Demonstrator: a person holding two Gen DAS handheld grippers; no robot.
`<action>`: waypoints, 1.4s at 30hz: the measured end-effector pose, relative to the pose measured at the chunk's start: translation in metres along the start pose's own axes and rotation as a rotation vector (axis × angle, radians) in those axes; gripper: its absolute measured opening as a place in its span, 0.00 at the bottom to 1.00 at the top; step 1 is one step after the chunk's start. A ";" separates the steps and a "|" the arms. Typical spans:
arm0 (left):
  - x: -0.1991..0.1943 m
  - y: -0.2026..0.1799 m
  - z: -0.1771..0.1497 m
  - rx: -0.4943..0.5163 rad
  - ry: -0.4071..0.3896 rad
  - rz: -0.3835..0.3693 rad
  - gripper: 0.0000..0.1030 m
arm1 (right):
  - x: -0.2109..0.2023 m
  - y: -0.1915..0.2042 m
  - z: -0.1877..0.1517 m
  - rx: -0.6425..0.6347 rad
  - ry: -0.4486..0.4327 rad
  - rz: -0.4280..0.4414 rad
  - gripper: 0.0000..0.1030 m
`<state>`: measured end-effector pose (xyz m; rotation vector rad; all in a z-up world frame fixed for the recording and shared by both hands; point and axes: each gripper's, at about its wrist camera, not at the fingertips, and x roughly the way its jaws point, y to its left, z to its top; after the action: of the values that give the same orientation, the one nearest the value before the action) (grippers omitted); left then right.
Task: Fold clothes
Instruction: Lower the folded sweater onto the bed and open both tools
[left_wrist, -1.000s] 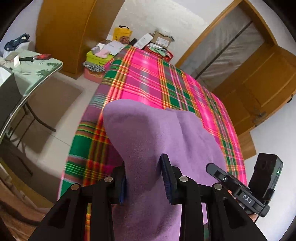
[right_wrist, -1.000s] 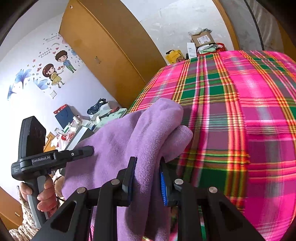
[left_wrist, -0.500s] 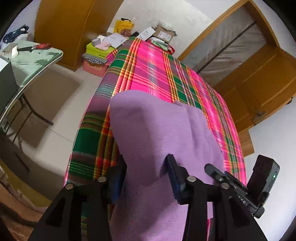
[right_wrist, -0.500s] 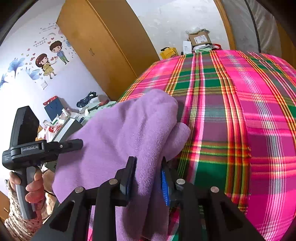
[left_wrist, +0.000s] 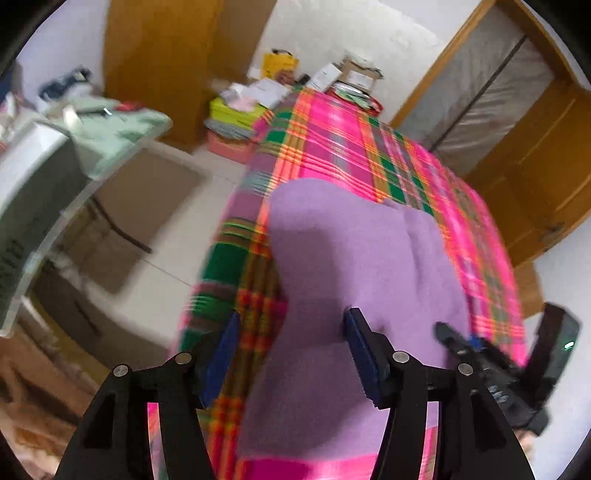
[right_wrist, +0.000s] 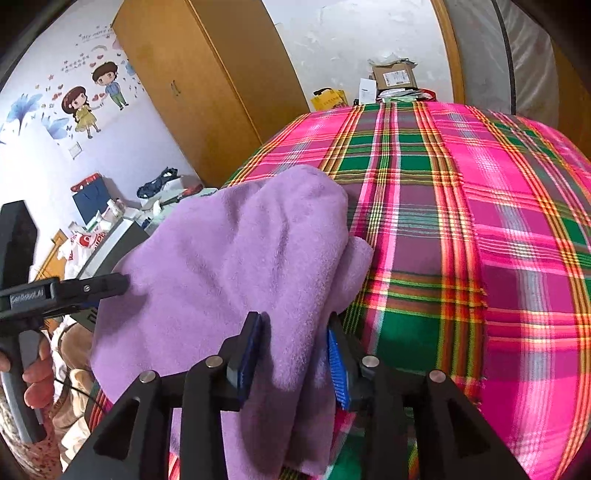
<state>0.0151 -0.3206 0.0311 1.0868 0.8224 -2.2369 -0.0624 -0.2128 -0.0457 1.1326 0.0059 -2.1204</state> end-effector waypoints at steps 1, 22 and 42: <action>-0.007 0.000 -0.003 -0.002 -0.018 0.029 0.59 | -0.005 0.003 -0.001 -0.010 -0.006 -0.014 0.33; -0.004 -0.019 -0.067 0.088 0.022 0.132 0.63 | -0.029 0.044 -0.050 -0.250 -0.045 -0.037 0.32; -0.016 -0.047 -0.105 0.108 0.021 0.172 0.67 | -0.044 0.054 -0.080 -0.135 0.119 -0.062 0.32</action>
<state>0.0455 -0.2109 0.0063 1.1863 0.5979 -2.1487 0.0433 -0.2006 -0.0459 1.1888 0.2391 -2.0692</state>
